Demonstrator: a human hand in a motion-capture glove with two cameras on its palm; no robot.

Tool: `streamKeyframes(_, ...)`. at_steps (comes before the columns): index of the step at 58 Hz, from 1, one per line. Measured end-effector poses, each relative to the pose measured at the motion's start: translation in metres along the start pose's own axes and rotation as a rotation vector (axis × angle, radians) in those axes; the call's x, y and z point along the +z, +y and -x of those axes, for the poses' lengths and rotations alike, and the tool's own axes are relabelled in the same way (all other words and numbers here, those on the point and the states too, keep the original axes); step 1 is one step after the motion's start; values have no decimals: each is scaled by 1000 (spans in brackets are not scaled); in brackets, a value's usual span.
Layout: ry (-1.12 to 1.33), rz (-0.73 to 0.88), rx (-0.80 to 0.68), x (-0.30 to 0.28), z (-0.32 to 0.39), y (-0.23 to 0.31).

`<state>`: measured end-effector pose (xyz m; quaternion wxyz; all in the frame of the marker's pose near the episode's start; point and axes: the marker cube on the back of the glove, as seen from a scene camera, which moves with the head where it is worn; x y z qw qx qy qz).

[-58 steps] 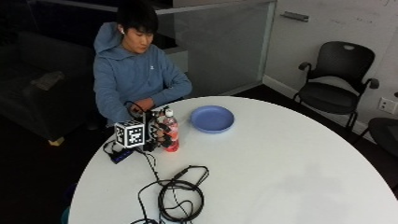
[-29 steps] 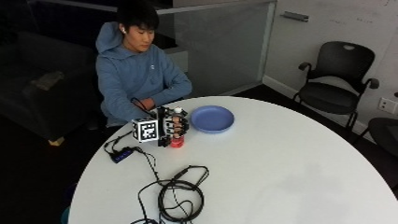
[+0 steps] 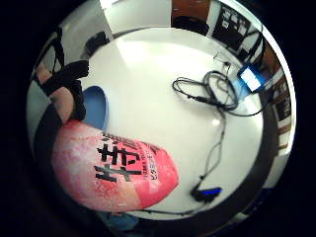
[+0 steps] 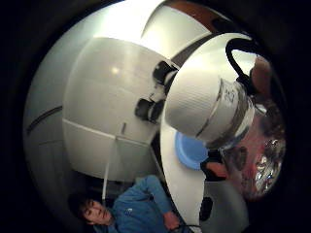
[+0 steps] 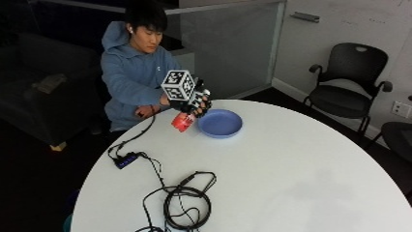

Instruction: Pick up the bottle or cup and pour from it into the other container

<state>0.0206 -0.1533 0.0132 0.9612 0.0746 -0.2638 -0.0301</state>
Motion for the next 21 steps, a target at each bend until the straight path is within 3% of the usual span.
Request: streamKeyframes(21,963,371,-54,37,80,-33)
